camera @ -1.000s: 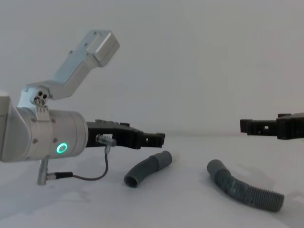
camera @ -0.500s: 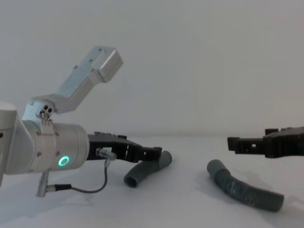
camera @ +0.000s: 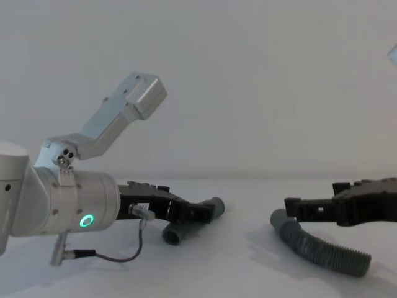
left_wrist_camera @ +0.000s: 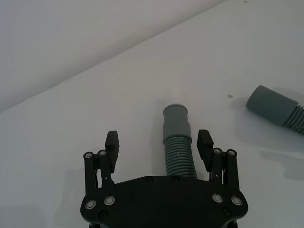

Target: Use both hands to pick up one end of the pipe from the table, align the ends, and insert them.

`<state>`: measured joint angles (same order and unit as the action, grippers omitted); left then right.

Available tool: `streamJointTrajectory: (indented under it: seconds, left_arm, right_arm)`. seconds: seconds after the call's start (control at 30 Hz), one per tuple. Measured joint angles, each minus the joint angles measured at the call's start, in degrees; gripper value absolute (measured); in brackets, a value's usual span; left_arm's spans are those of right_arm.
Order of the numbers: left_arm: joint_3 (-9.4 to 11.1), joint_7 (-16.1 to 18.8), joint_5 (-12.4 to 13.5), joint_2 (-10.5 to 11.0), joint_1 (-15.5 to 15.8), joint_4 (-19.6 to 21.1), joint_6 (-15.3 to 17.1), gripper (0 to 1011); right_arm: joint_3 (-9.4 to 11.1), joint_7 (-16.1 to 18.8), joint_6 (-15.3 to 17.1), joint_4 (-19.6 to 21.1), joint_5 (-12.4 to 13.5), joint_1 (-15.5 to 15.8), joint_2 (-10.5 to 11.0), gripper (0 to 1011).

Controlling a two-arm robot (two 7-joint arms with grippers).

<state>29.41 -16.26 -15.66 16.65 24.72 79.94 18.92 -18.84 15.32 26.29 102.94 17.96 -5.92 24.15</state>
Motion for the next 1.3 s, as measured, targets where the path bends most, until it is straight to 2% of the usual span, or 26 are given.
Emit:
streamJointTrajectory:
  seconds: [0.63,1.3]
  left_arm:
    - [0.24,-2.38,0.81,-0.15,0.4,-1.5,-0.07,1001]
    - [0.17,-4.47,1.56,-0.45,1.27,-2.72,-0.05,1001]
  right_arm:
    - [-1.49,1.78,1.99,-0.42,-1.37,0.0,-0.01,1000]
    - [-1.47,2.06,3.51,-1.98,-1.91,-0.77,-1.2,1000]
